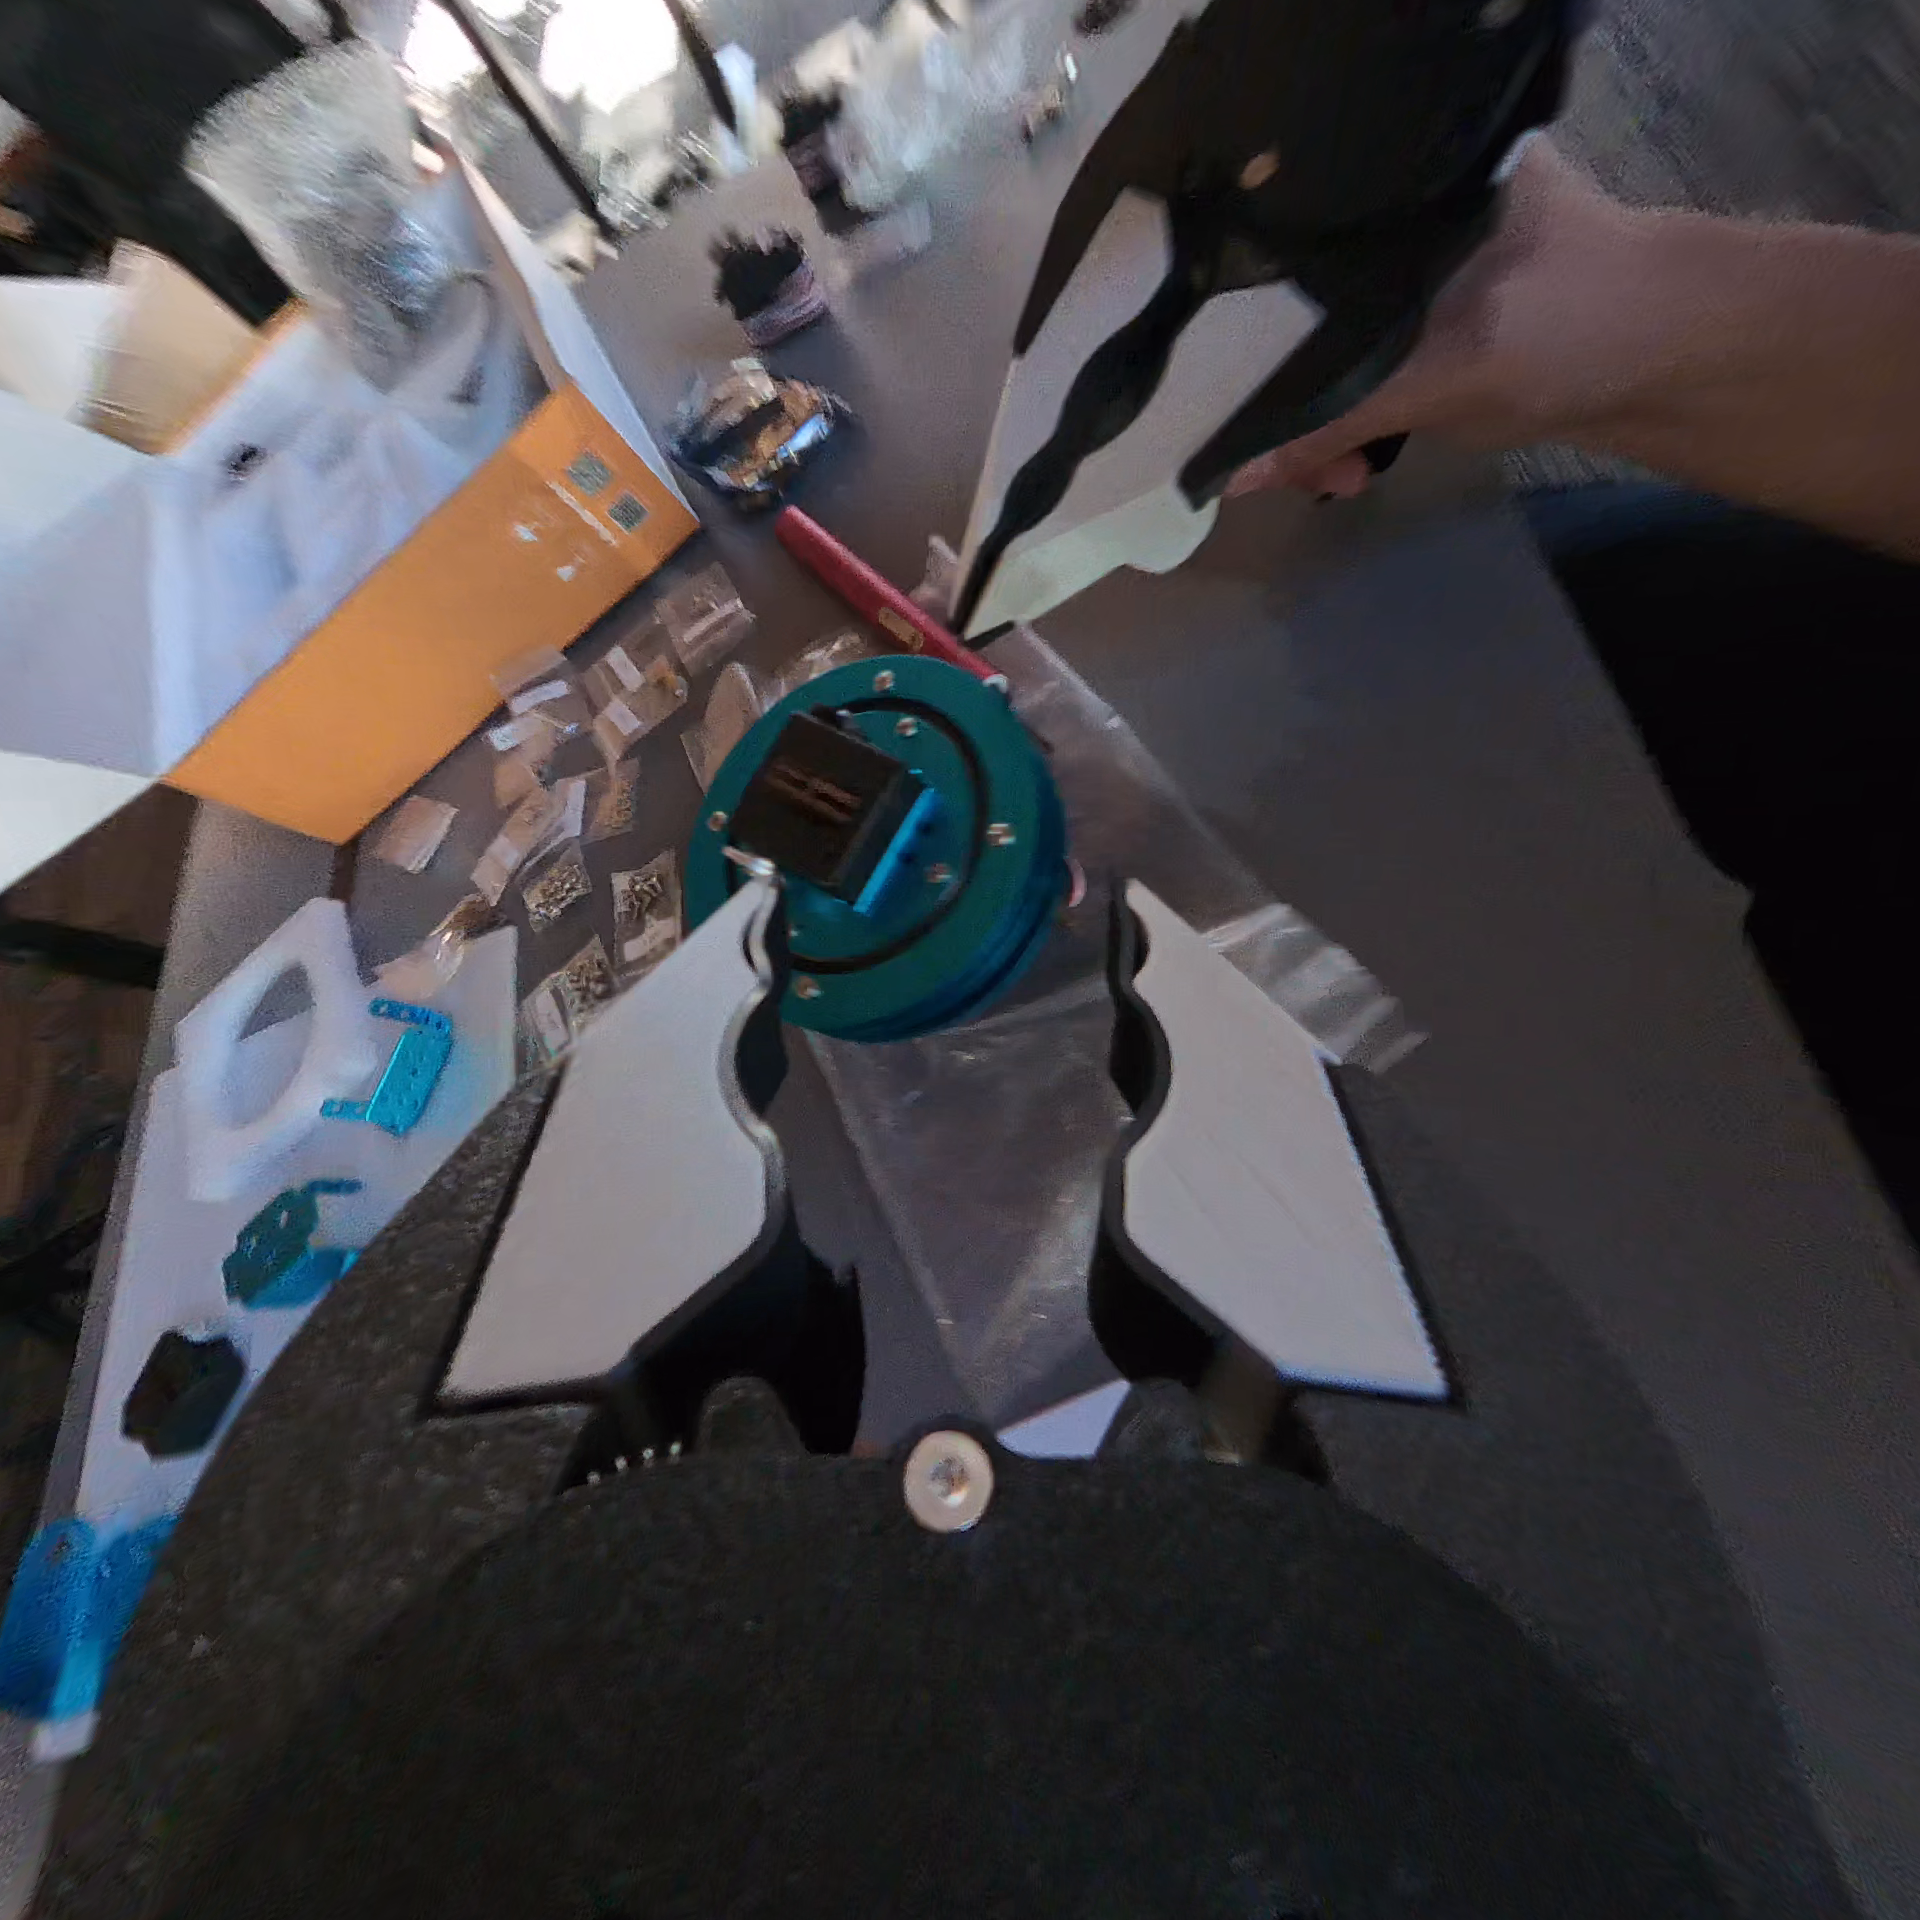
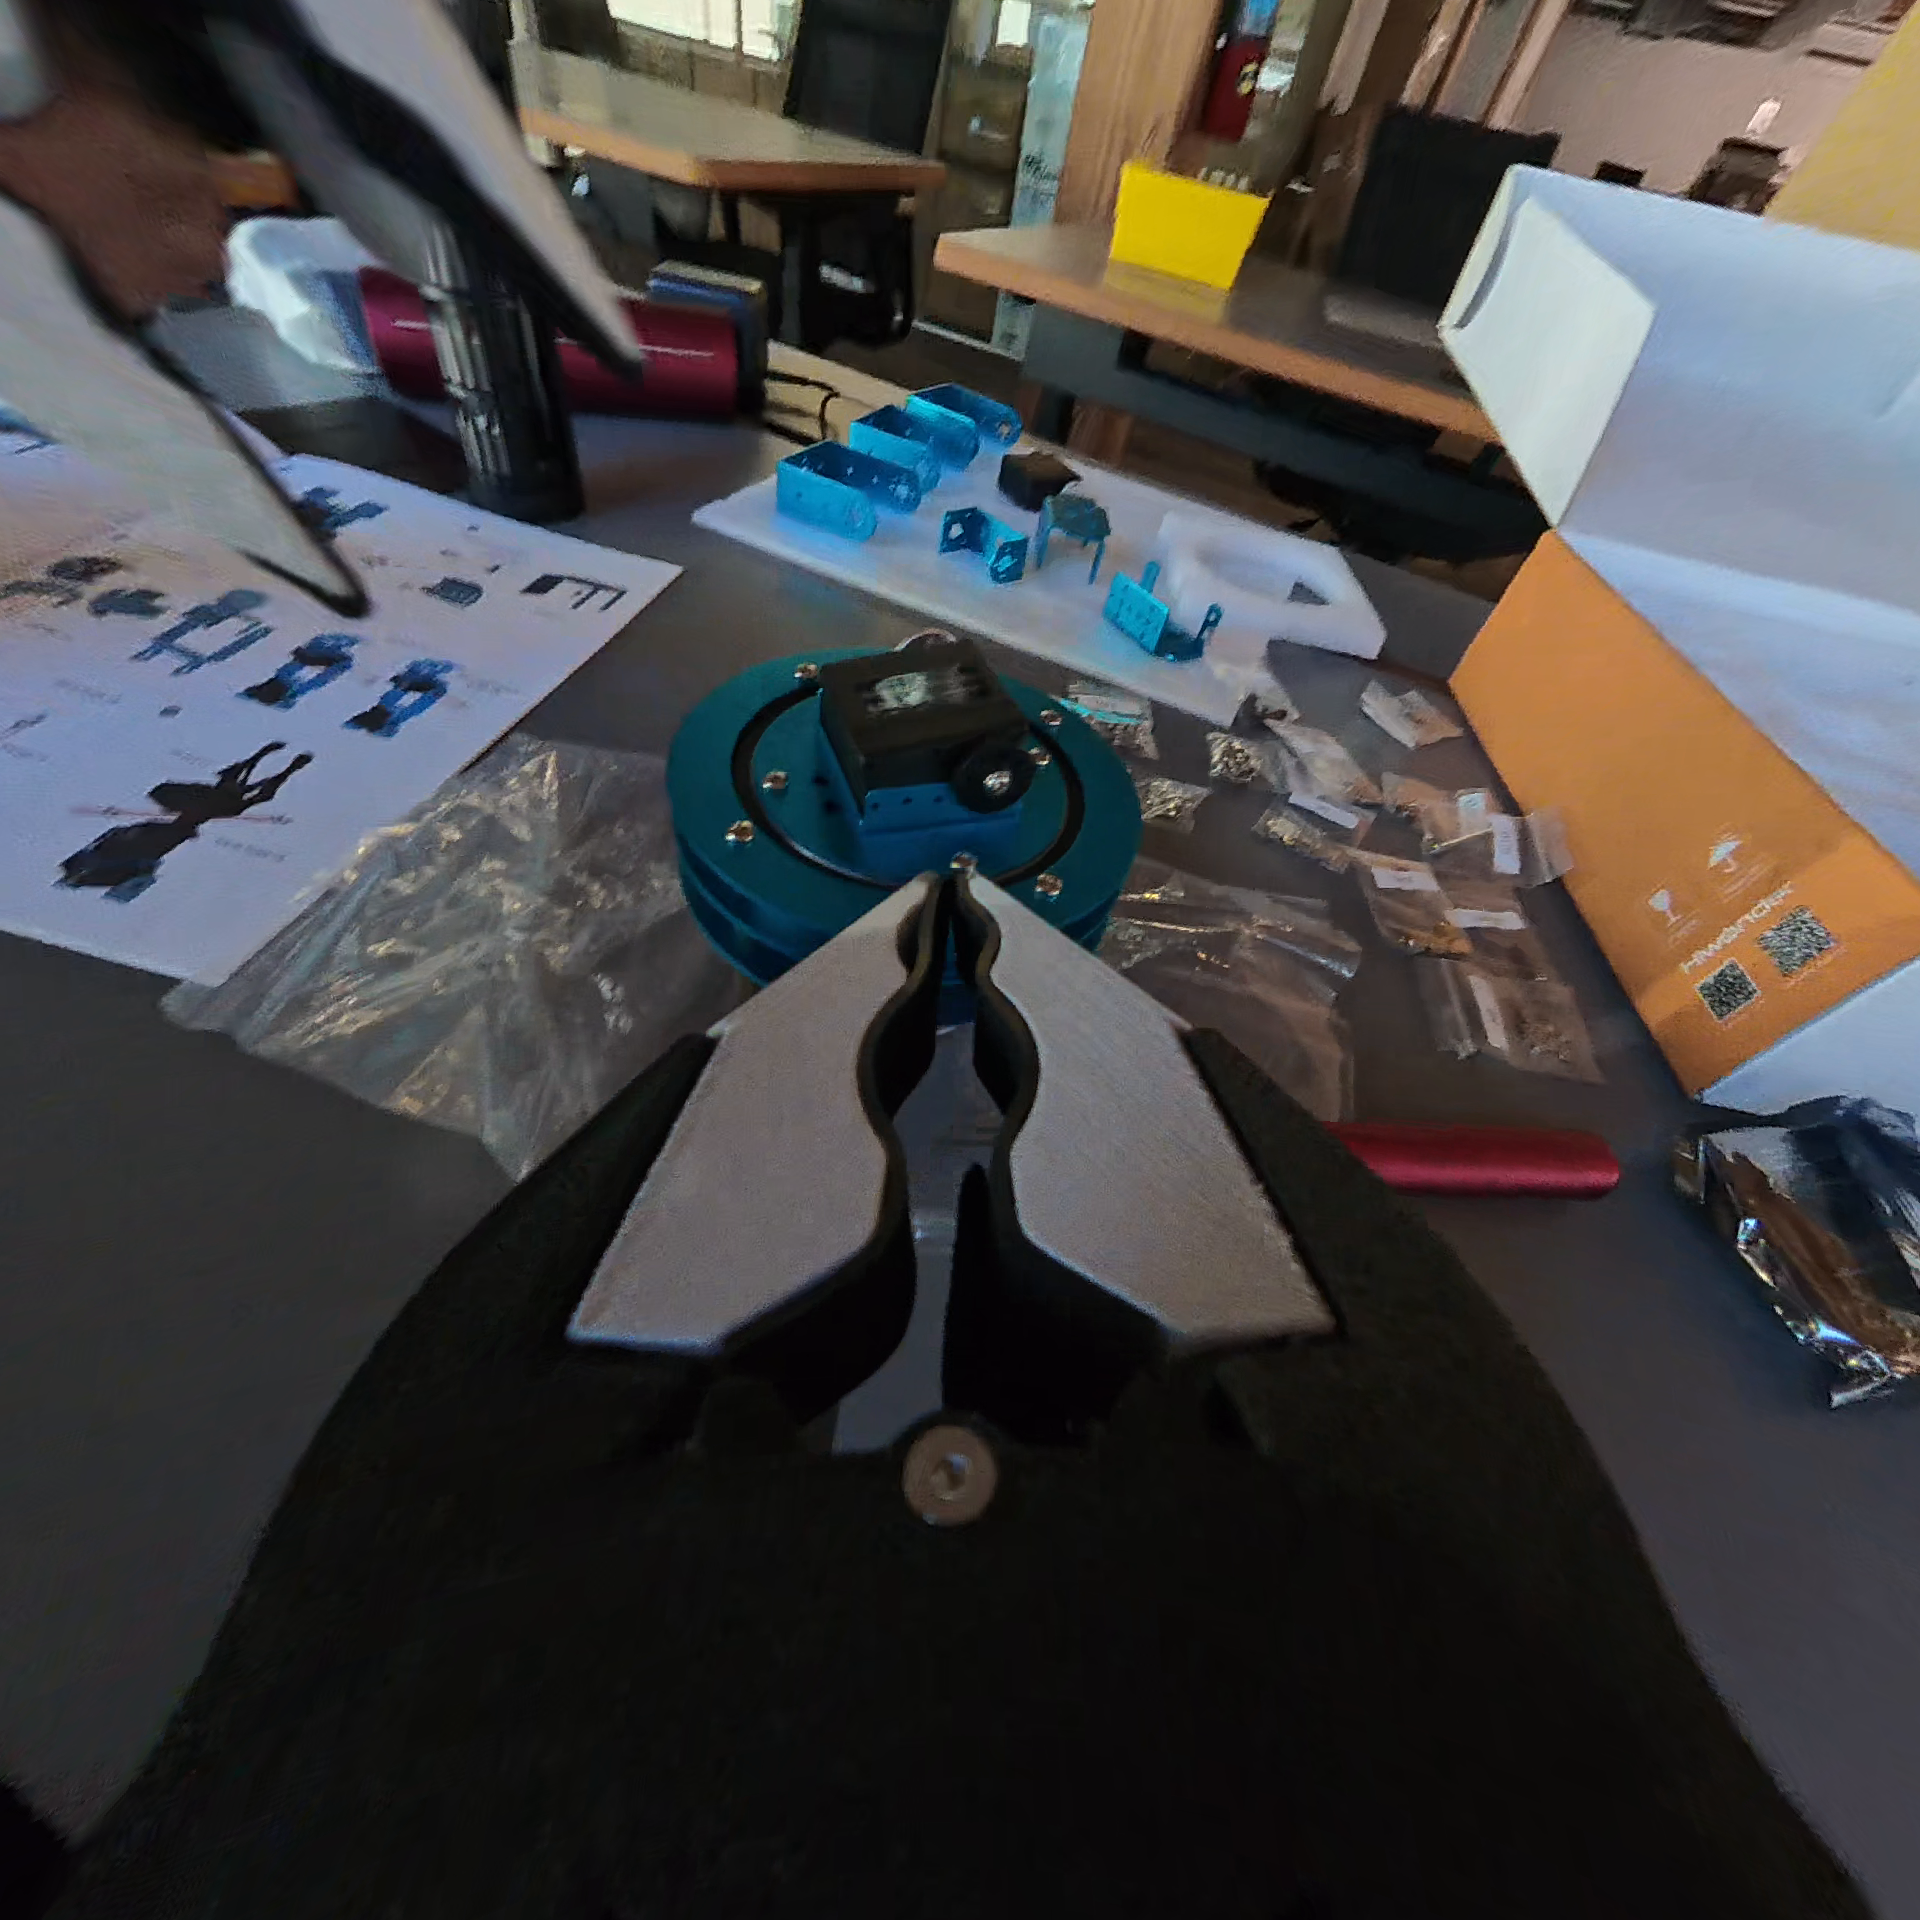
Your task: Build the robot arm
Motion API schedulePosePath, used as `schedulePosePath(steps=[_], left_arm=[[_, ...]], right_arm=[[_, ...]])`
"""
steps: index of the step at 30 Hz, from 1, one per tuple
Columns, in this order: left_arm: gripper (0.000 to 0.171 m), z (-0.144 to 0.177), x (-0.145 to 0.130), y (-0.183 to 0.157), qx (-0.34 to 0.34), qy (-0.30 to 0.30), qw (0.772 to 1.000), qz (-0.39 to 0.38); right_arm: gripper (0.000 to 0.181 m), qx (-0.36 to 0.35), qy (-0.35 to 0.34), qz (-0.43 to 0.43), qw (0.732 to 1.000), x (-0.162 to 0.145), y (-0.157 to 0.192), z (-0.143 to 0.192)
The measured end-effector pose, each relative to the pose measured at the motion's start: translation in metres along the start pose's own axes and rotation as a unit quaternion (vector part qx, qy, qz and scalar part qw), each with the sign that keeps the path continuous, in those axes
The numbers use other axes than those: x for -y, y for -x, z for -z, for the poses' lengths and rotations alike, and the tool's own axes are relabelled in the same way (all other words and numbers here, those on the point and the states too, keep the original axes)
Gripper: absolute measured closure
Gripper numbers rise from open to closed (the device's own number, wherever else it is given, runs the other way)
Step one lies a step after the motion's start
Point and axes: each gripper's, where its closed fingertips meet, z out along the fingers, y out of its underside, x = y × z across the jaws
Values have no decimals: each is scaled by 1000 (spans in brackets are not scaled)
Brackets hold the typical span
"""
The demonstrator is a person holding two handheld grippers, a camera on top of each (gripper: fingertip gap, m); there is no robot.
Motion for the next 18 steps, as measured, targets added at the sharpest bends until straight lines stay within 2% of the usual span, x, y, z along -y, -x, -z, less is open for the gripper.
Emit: schedulePosePath(steps=[2, 4, 9, 13, 15, 18], left_arm=[[101, -23, -6, 29, -46, 30, 998, -14], [100, -43, -11, 47, -85, 36, 995, -28], [103, -66, -11, 43, -203, -6, 979, -21], [111, -74, -22, 38, -206, 7, 977, -51], [118, -78, -21, 40, -192, 2, 979, -68], [120, -82, -19, 41, -197, 4, 978, -68]], right_arm=[[181, -17, -7, -17, 1000, 1, -7, -7], [181, -15, -8, -31, 999, 4, -9, -14], [181, -9, -15, -51, 999, 10, -11, -20], [181, -11, -9, -57, 998, -1, -18, -19], [181, -12, -11, -59, 998, -2, -19, -18], [181, -30, -5, -57, 998, 0, -26, -18]])
